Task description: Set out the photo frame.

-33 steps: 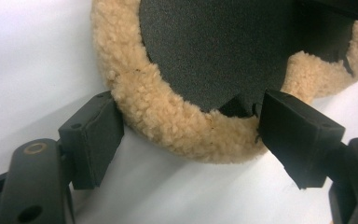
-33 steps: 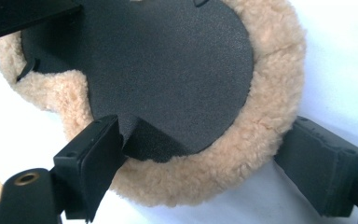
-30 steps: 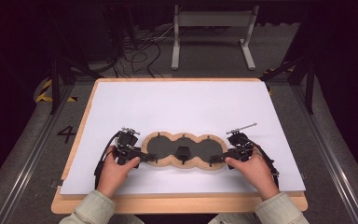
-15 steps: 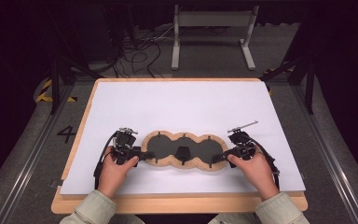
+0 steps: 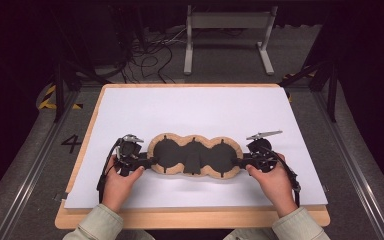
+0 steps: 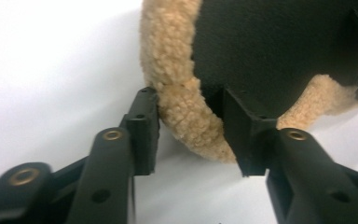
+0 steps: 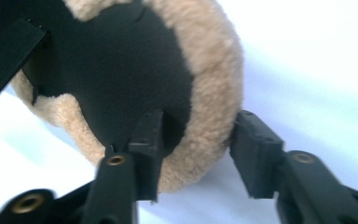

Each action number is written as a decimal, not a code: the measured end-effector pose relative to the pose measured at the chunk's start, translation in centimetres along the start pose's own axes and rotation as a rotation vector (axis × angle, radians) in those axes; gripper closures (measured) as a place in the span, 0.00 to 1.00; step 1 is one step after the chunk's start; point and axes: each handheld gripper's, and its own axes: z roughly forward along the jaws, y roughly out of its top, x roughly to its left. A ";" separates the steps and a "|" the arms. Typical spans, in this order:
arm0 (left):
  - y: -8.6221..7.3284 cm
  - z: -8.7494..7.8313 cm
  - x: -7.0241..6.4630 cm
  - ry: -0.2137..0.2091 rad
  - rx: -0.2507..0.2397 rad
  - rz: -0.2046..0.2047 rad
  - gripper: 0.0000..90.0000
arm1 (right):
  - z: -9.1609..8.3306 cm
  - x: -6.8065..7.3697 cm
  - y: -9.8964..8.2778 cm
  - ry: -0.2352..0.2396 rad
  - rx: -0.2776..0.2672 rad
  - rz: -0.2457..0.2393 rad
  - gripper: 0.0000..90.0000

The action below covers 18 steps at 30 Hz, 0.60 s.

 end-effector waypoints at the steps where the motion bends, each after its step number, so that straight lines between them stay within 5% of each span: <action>1: 0.0 -0.2 0.1 0.002 -0.004 0.008 0.69 | -0.2 0.1 0.0 -0.002 -0.014 0.000 0.68; 12: 0.0 -0.6 -0.5 0.022 -0.035 0.028 0.72 | -1.6 1.2 0.2 -0.079 -0.089 -0.080 0.79; 18: -0.2 -0.4 -0.8 0.063 -0.041 0.065 0.73 | -1.7 1.3 0.1 -0.072 -0.087 -0.114 0.81</action>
